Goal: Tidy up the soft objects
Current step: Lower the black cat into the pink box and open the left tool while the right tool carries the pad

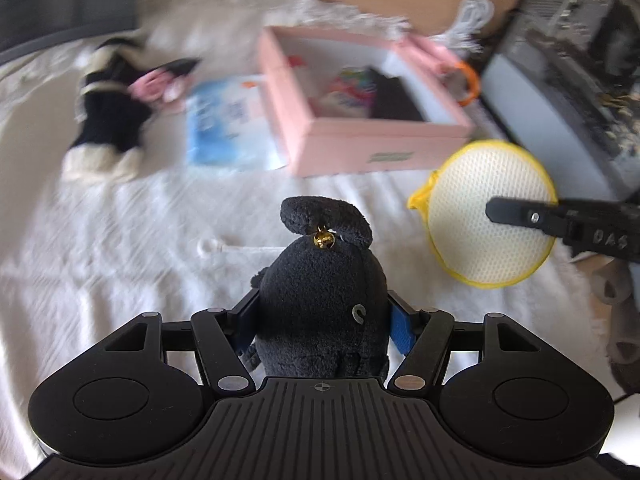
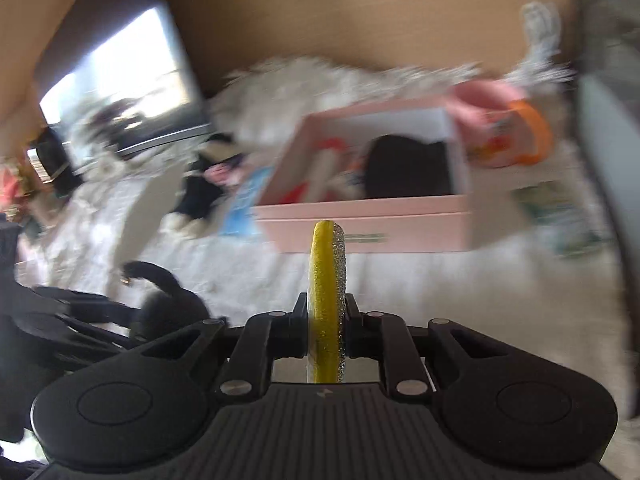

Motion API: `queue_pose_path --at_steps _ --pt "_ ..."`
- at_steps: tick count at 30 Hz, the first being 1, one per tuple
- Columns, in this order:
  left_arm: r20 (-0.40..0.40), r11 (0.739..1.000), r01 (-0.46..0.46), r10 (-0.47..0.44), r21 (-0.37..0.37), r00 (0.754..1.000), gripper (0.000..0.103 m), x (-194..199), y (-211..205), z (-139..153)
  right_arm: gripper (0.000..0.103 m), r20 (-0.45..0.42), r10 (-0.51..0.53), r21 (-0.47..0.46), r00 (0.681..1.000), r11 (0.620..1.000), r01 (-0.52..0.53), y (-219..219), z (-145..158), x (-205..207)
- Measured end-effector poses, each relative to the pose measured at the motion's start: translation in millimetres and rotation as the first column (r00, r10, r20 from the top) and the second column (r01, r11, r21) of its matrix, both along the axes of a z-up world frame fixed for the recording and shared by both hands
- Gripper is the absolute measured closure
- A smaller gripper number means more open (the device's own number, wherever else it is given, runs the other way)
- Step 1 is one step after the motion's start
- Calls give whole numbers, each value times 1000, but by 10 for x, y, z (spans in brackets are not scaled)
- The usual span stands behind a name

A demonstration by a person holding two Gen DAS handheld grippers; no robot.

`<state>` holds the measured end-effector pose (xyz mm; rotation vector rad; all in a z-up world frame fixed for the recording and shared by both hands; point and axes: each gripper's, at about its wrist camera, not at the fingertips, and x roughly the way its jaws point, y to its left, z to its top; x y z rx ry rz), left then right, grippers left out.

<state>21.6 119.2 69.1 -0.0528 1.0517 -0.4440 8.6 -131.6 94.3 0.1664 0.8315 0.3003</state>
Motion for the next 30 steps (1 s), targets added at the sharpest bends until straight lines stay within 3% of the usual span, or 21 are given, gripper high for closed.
queue_pose_path --at_steps 3,7,9,13,15,17,19,21,23,27,30 --pt "32 998 43 -41 -52 999 34 203 -82 222 88 25 -60 -24 998 998 61 -210 66 -156" --pt "159 996 80 -74 -32 984 34 686 -279 631 88 53 -123 -22 991 992 125 -336 76 -326" --pt "204 995 83 -70 -58 977 34 966 -379 784 88 50 -148 -11 988 989 149 -350 47 -377" --pt "201 975 64 -20 -215 979 33 1510 -548 893 88 65 -169 -27 983 985 171 -316 24 -464" --pt "169 966 73 -31 -248 985 31 1711 -654 783 88 68 -176 -38 982 983 179 -305 18 -496" --pt "105 983 55 -36 -176 994 31 1851 -803 564 88 60 -190 -47 980 980 193 -321 -5 -518" --pt "36 998 44 -42 -51 998 32 1890 -934 253 88 49 -206 -56 977 976 209 -353 -31 -531" --pt "1 997 62 -62 34 998 33 1858 -1002 4 88 41 -220 -60 975 973 222 -398 -53 -545" --pt "42 997 72 -72 9 996 32 1785 -966 -40 88 35 -229 -66 973 971 230 -441 -65 -528" --pt "194 996 53 -38 -74 980 37 1620 -787 249 88 53 -221 -75 974 972 225 -483 5 -390" --pt "228 995 27 -4 -99 974 37 1554 -648 402 88 115 -199 -40 973 978 205 -494 217 -157"
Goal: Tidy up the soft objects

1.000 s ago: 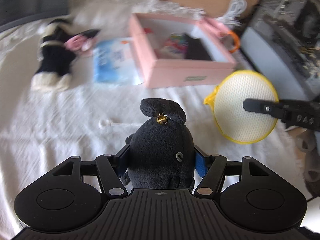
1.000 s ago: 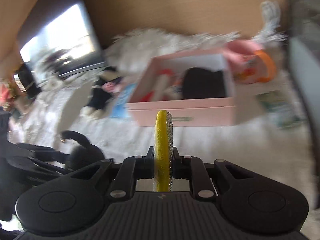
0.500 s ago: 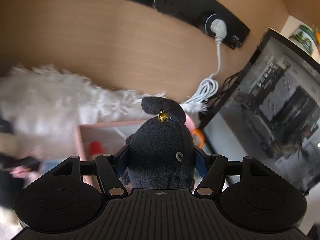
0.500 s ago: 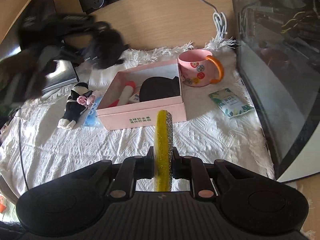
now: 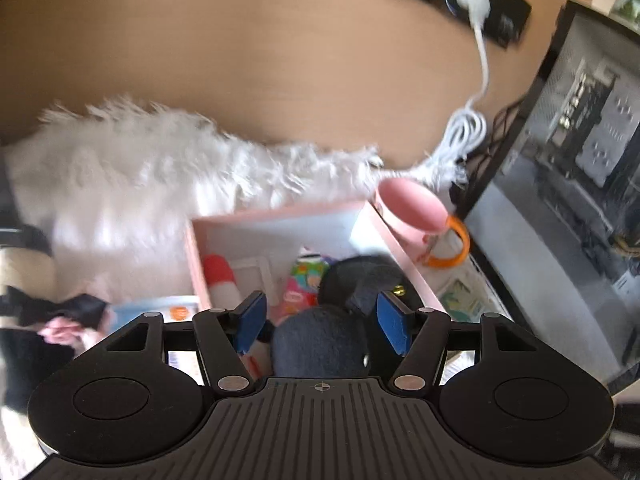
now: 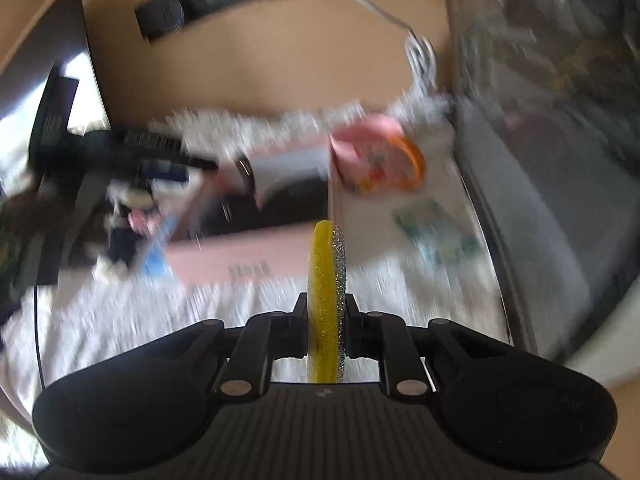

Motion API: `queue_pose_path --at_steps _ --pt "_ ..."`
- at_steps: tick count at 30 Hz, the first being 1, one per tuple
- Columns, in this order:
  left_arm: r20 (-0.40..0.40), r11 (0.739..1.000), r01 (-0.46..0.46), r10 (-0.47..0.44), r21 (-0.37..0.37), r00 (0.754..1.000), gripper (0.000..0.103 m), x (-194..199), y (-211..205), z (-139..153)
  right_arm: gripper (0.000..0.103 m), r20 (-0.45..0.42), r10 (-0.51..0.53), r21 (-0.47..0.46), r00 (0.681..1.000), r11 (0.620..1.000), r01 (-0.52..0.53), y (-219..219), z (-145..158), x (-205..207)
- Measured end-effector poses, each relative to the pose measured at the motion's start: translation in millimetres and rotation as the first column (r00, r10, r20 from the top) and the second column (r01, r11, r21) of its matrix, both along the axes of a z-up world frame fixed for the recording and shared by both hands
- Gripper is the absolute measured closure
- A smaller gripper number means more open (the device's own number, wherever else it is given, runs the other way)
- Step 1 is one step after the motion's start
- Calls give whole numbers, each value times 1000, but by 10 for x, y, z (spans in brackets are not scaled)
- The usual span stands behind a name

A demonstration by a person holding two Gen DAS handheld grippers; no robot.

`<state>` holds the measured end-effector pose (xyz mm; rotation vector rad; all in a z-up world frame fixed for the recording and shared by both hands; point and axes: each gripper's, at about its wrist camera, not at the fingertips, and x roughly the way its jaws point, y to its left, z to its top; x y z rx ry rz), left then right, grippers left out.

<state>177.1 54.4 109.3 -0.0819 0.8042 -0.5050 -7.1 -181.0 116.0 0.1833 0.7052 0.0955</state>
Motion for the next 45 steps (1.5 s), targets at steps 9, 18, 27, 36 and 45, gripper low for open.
queue_pose_path --at_steps 9,18,27,36,45 --pt "-115 997 -63 57 -46 992 37 -641 508 -233 88 156 39 -115 987 993 -21 430 222 1349" --pt "-209 972 -231 217 -43 953 37 -1125 1204 -548 75 18 194 -178 981 966 -188 923 -416 1944" --pt "-255 939 -337 312 -63 915 37 -1178 1560 -759 42 133 266 -199 955 951 -237 794 -104 1192" --pt "-233 960 -261 234 -96 944 37 -1044 1320 -753 89 17 254 -213 967 946 -245 989 -271 1266" --pt "-199 948 -312 294 -67 935 37 -933 1552 -711 71 42 308 -351 950 895 -275 1295 -202 1229"
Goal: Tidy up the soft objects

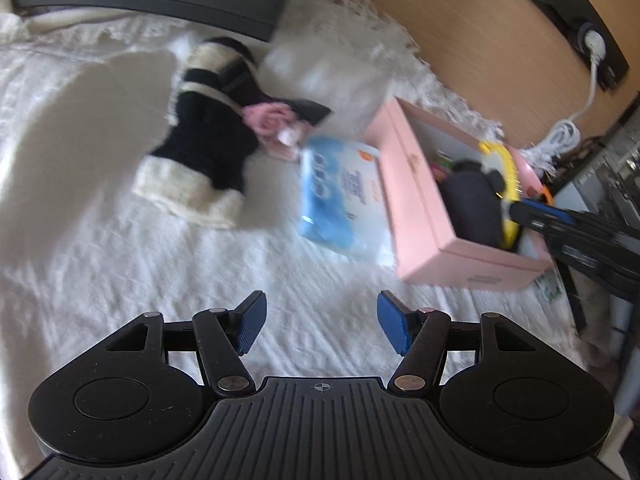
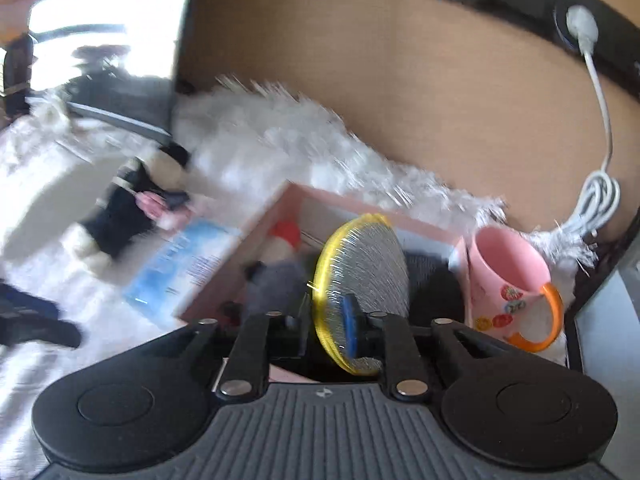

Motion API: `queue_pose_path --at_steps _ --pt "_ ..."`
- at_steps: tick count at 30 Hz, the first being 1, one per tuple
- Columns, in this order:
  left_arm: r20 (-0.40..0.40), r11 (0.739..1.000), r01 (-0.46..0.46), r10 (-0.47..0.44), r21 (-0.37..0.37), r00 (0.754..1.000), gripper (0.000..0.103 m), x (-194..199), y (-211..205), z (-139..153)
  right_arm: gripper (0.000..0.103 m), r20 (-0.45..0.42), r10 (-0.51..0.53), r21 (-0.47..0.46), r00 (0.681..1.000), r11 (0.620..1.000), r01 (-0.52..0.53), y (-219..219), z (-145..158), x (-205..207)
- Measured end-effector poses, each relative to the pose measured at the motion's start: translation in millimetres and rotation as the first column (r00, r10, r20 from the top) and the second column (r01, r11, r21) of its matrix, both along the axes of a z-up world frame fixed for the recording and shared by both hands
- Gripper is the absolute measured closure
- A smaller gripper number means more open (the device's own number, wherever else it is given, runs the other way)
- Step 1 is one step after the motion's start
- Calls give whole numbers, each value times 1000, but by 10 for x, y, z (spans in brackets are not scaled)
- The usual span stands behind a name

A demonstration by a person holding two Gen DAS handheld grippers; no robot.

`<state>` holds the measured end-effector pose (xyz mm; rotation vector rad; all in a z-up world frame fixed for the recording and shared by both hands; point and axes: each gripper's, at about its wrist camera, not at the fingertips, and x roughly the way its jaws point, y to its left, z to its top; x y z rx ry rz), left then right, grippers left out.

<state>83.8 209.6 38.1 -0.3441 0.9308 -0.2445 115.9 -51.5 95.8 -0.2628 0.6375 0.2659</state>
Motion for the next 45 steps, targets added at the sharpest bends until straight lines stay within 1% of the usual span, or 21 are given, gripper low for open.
queue_pose_path --at_steps 1,2,3,5,7,9,14,18,20,22,23,24,28,32,34,37,38,39,41,43,45 --pt "-3 1000 -18 18 4 1000 37 4 50 -13 65 24 31 7 999 999 -31 42 71 -76" --pt "-8 999 -35 35 8 999 37 6 95 -27 55 52 65 0 996 998 -66 111 130 -132" --pt "-11 999 -51 51 12 999 37 6 137 -39 49 77 98 -13 992 995 -98 206 171 -152" --pt "-10 997 -75 75 17 997 37 -9 208 -55 47 87 158 -21 984 987 -157 423 216 -117" --pt "-7 995 -97 97 31 995 37 -41 251 -54 45 55 198 10 979 980 -199 677 196 11" --pt "-3 994 -103 104 37 995 37 -99 291 -57 37 15 219 46 976 975 -219 927 131 200" --pt "-12 996 -80 80 35 997 37 -337 366 -94 36 -128 240 52 962 971 -235 1503 -171 901" --pt "-30 995 -100 100 5 994 37 -529 476 -143 36 -196 262 -4 945 964 -267 1824 -434 1270" --pt "-39 992 -123 123 -8 992 37 -597 536 -158 36 -233 286 -71 929 948 -310 1977 -562 1385" --pt "-43 989 -148 148 -14 988 37 -644 601 -160 41 -241 319 -118 917 928 -354 2065 -617 1409" --pt "-43 987 -161 160 -18 986 37 -658 634 -159 53 -238 334 -121 912 922 -369 2077 -602 1397" --pt "-42 985 -173 172 -21 984 37 -670 667 -157 62 -243 344 -111 907 919 -378 2068 -575 1368" --pt "-39 979 -200 198 -34 979 37 -649 758 -154 65 -255 392 1 884 914 -405 1860 -394 1097" --pt "-34 982 -184 182 -35 983 37 -577 753 -135 65 -244 429 51 870 901 -430 1576 -222 599" --pt "-27 984 -172 171 -43 985 37 -540 735 -117 65 -235 450 55 862 891 -450 1419 -169 276" --pt "-17 988 -146 146 -43 989 37 -491 702 -92 64 -245 453 0 857 884 -467 1245 -176 -167" --pt "-14 990 -134 134 -40 991 37 -476 687 -85 59 -247 448 -31 859 882 -469 1192 -213 -296" --pt "-11 992 -119 119 -34 993 37 -461 675 -75 51 -251 441 -56 862 882 -467 1125 -253 -421" --pt "2 996 -91 91 -22 996 37 -419 659 -40 40 -248 402 -89 882 897 -434 967 -295 -629" --pt "26 997 -74 75 -19 997 37 -331 659 31 39 -238 354 -90 904 919 -384 813 -311 -763" --pt "74 999 -50 50 -3 996 37 -192 629 137 39 -235 303 -80 923 941 -330 675 -294 -832"
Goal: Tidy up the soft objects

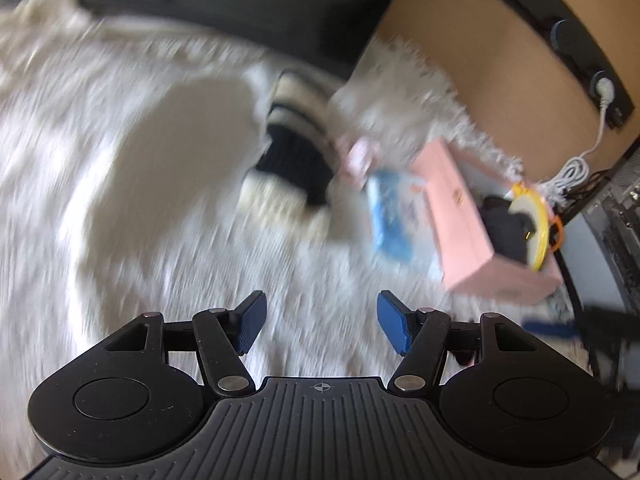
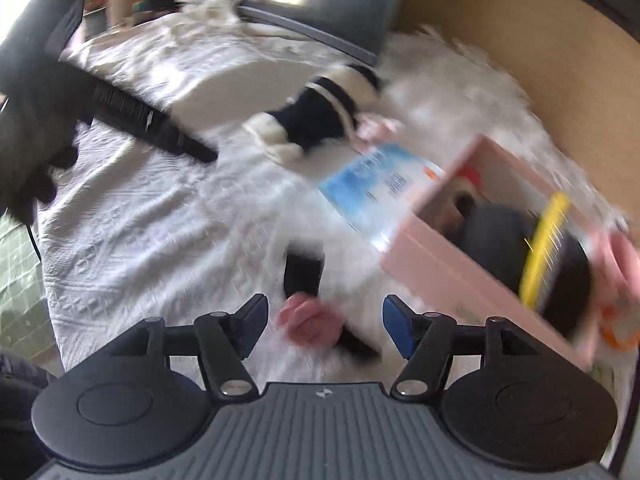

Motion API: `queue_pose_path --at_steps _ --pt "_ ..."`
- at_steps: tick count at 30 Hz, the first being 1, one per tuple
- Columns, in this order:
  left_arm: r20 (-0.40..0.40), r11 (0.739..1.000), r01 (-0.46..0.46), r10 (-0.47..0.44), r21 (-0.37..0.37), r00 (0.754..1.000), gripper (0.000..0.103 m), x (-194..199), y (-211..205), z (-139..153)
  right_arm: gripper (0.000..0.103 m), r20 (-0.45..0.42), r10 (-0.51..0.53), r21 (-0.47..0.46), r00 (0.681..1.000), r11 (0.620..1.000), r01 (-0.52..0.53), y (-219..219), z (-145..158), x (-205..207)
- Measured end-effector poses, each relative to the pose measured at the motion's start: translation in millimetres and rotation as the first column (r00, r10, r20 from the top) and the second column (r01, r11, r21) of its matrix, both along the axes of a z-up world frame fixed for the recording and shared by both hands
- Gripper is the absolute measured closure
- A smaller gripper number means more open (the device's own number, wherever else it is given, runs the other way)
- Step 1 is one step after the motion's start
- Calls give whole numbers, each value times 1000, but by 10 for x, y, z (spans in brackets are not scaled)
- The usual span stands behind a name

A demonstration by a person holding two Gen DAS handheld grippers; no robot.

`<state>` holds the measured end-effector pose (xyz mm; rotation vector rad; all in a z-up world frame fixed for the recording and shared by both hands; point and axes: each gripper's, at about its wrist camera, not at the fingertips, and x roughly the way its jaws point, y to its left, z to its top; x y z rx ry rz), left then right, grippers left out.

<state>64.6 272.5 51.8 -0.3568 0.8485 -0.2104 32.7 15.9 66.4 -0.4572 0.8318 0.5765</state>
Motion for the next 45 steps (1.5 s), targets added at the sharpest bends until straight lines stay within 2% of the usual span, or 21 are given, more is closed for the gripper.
queue_pose_path --at_steps 3,5,8,10,15,17,19,20,23,25,28,34,36,38,42,45 --pt "76 999 19 -22 48 997 37 337 -131 156 39 0 -109 37 994 993 109 -207 11 -55" --pt "81 995 57 -63 76 995 37 654 -263 175 39 -2 -171 61 985 983 170 -324 20 -90" --pt "104 978 103 -123 180 987 37 1127 -517 141 39 2 -248 77 969 966 247 -471 -7 -137" --pt "66 967 129 -147 218 987 37 1423 -639 43 39 -18 -305 90 952 948 305 -568 -46 -176" --pt "-16 962 155 -156 223 988 37 1893 -817 -229 39 -34 -399 78 916 913 401 -739 -156 -300" --pt "-32 960 151 -147 235 989 42 2018 -853 -311 39 -40 -426 77 904 900 428 -803 -167 -349" --pt "-35 958 151 -147 245 988 58 2085 -840 -350 39 -30 -451 68 892 889 452 -861 -164 -388" --pt "-34 958 154 -150 241 988 61 2088 -815 -346 39 -23 -461 63 887 885 461 -881 -155 -401" --pt "-34 968 176 -173 178 984 77 2005 -679 -332 39 -10 -483 60 876 874 482 -962 -144 -419" --pt "-39 968 190 -186 163 982 80 1864 -616 -303 39 -6 -490 63 872 870 489 -1001 -142 -404" --pt "-14 964 200 -200 178 980 81 1503 -562 -179 39 0 -479 72 878 876 478 -1009 -134 -351" --pt "15 978 190 -192 86 981 85 732 -394 73 39 -1 -402 82 916 912 401 -840 -162 -246" --pt "15 975 193 -196 107 980 85 492 -361 120 39 -15 -370 87 929 925 370 -754 -191 -228" --pt "-3 972 202 -203 117 979 85 315 -380 124 39 -30 -339 88 940 936 340 -662 -236 -225" --pt "-63 973 218 -213 80 975 85 33 -359 27 39 -36 -298 97 954 949 300 -503 -276 -231" --pt "-90 981 190 -186 41 978 85 -103 -362 -66 39 40 -242 143 969 961 235 -312 -94 -159"
